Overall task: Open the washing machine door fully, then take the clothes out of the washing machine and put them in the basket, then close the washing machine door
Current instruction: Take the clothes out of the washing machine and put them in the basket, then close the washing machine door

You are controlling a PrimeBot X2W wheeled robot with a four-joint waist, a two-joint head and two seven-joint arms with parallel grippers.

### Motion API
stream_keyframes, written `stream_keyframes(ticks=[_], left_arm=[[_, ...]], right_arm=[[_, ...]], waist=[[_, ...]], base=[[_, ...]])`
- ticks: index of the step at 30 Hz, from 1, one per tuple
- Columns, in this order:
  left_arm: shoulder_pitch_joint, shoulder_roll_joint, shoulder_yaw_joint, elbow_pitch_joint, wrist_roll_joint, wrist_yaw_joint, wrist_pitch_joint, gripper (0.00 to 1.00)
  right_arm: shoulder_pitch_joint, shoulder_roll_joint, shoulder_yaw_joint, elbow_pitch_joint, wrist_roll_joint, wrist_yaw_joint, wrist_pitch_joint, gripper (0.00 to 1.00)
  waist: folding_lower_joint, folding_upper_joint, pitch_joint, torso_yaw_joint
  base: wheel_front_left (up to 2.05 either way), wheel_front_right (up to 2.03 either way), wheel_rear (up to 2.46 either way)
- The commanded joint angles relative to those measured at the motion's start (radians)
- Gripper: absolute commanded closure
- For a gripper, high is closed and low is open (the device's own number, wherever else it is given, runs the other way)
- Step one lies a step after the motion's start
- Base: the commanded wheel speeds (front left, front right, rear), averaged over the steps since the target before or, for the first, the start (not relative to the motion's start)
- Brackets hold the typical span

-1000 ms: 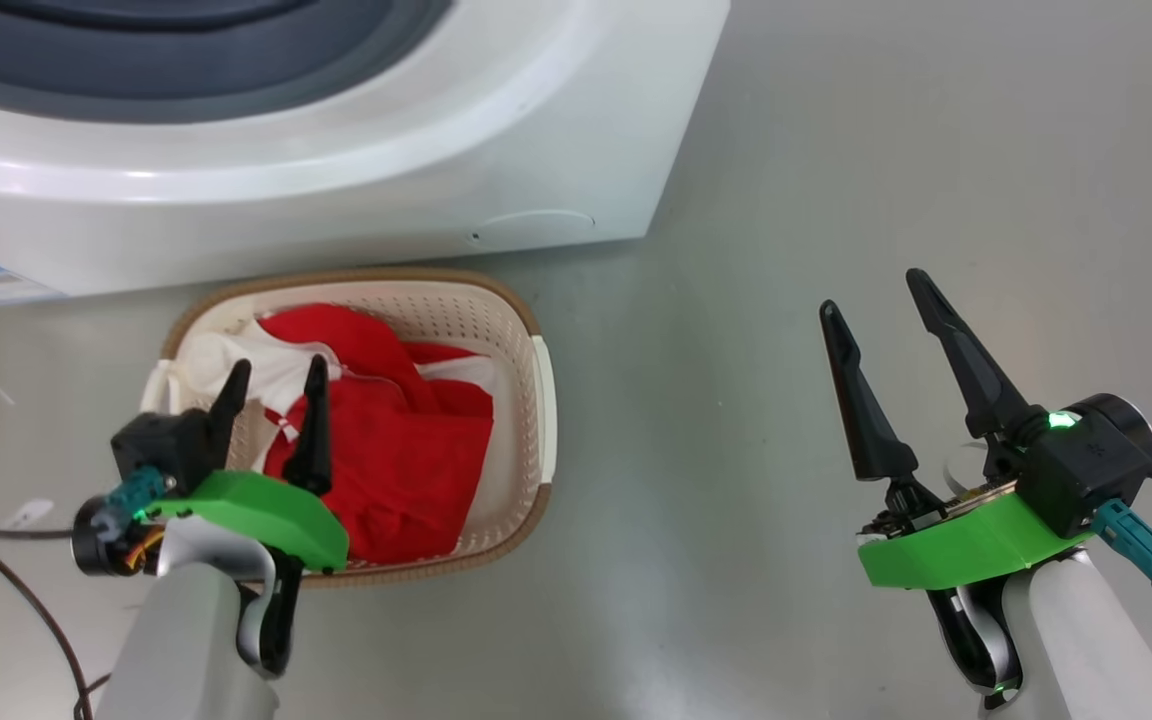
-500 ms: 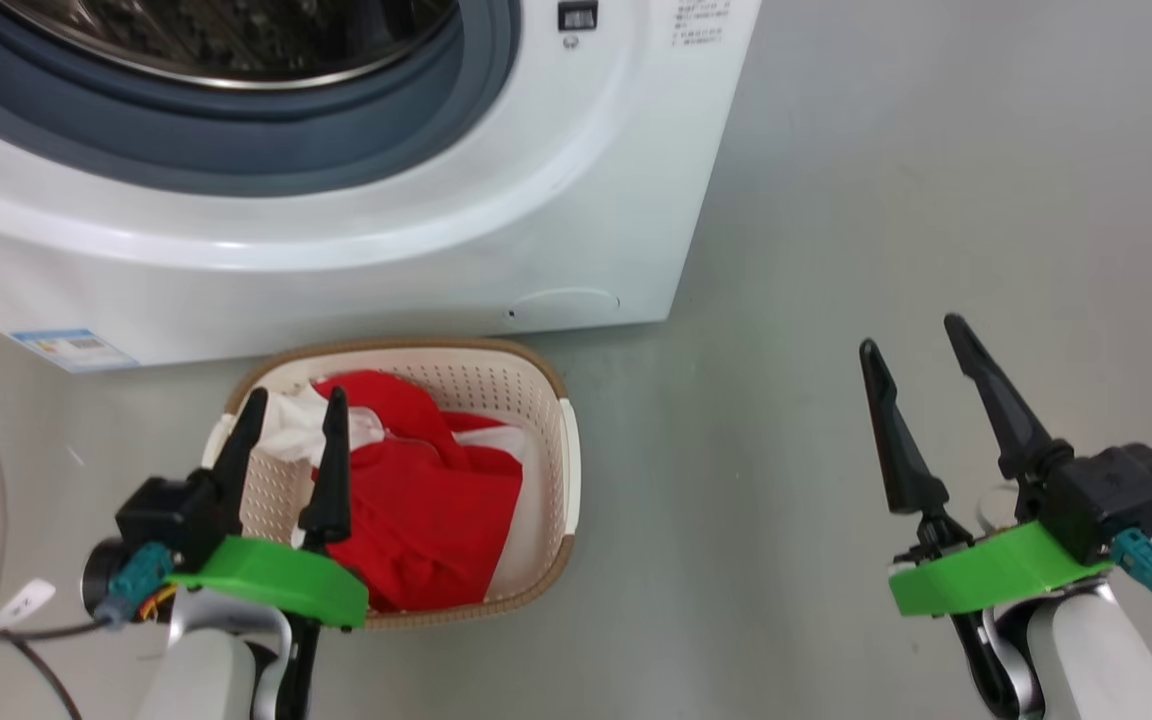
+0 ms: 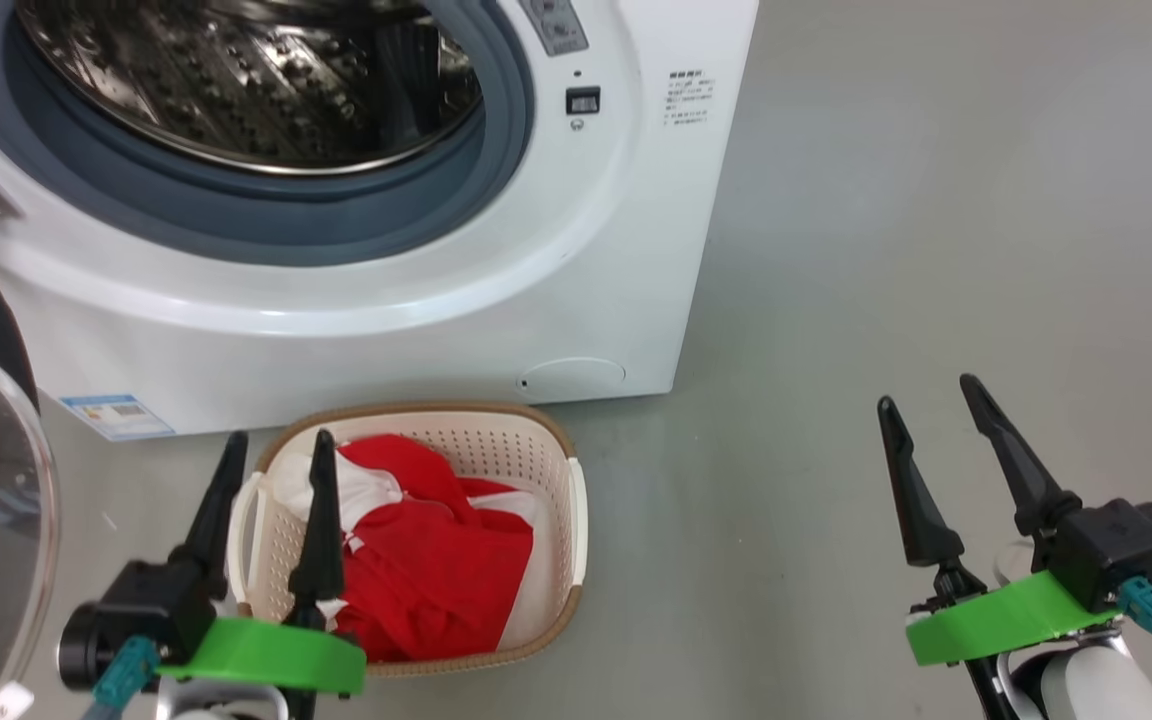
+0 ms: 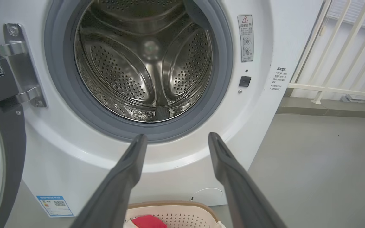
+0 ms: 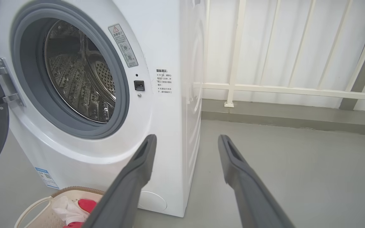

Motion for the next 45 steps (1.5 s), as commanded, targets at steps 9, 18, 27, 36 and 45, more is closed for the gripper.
stream_keyframes(ticks=[9,18,27,36,45], left_arm=[[0.090,0.016,0.036,-0.079,-0.003,0.008,-0.009,0.00],[0.160,0.016,0.041,-0.110,0.001,0.019,-0.009,0.00],[0.200,0.016,0.043,-0.112,0.019,0.023,-0.009,0.00],[0.218,0.017,0.041,-0.110,0.028,0.033,-0.009,0.00],[0.214,0.017,0.036,-0.114,0.026,0.037,-0.009,0.00]], right_arm=[[0.055,-0.001,-0.002,-0.053,-0.002,0.006,-0.006,0.00],[0.118,-0.001,-0.013,-0.071,0.008,0.006,-0.006,0.00],[0.166,-0.001,-0.020,-0.077,0.019,0.006,-0.006,0.00],[0.181,-0.001,-0.021,-0.081,0.020,0.006,-0.006,0.00],[0.179,-0.001,-0.020,-0.087,0.019,0.006,-0.006,0.00]], waist=[[0.0000,0.0000,-0.076,-0.003],[0.0000,0.0000,-0.127,-0.001],[0.0000,0.0000,-0.170,-0.007],[0.0000,0.0000,-0.191,-0.019],[0.0000,0.0000,-0.181,-0.013]], base=[[0.00,0.00,0.00],[0.00,0.00,0.00],[0.00,0.00,0.00],[0.00,0.00,0.00],[0.00,0.00,0.00]])
